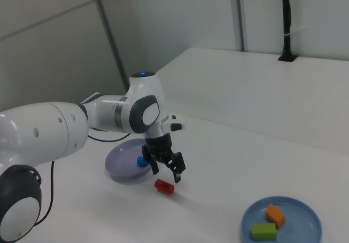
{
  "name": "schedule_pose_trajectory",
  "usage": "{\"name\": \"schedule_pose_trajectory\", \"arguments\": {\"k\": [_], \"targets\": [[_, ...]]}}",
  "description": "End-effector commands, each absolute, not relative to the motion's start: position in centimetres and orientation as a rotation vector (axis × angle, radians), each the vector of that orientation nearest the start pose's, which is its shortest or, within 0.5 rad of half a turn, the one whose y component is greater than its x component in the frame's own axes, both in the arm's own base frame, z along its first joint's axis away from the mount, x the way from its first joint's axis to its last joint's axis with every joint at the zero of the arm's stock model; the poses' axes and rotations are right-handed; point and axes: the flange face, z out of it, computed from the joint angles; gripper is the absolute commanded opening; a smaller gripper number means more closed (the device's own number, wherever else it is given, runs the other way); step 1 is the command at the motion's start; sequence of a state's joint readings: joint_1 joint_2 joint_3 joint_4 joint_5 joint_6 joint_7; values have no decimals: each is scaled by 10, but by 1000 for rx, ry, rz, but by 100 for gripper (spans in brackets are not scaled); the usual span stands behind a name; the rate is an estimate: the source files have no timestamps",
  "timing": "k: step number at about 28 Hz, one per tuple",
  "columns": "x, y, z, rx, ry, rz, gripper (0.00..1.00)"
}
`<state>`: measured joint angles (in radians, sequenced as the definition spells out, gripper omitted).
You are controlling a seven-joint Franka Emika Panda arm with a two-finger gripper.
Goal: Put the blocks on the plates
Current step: 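Move the gripper to the red block and grasp it, then carry the red block onto the lavender plate beside the blue block, release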
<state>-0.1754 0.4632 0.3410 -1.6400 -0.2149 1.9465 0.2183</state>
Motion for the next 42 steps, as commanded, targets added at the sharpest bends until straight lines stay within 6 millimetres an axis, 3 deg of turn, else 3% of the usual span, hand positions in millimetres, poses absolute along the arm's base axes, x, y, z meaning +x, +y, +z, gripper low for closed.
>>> {"name": "schedule_pose_trajectory", "arguments": {"k": [1, 9, 12, 13, 14, 20, 23, 24, 26, 29, 34, 35, 39, 42], "targets": [[647, 87, 324, -3237, -63, 198, 100], [647, 91, 314, -3230, -82, 163, 98], [646, 95, 308, -3233, -110, 173, 81], [646, 94, 305, -3245, -125, 177, 65], [646, 93, 303, -3250, -131, 180, 59], [634, 101, 291, -3264, -178, 228, 56], [633, 104, 289, -3267, -190, 231, 39], [633, 103, 290, -3268, -185, 231, 26], [633, 103, 293, -3269, -184, 226, 16], [637, 97, 305, -3269, -162, 202, 15], [646, 97, 343, -3262, -126, 96, 15], [648, 103, 360, -3247, -116, 53, 15], [650, 116, 385, -3205, -100, -4, 16], [652, 143, 398, -3164, -138, -60, 16]]}}
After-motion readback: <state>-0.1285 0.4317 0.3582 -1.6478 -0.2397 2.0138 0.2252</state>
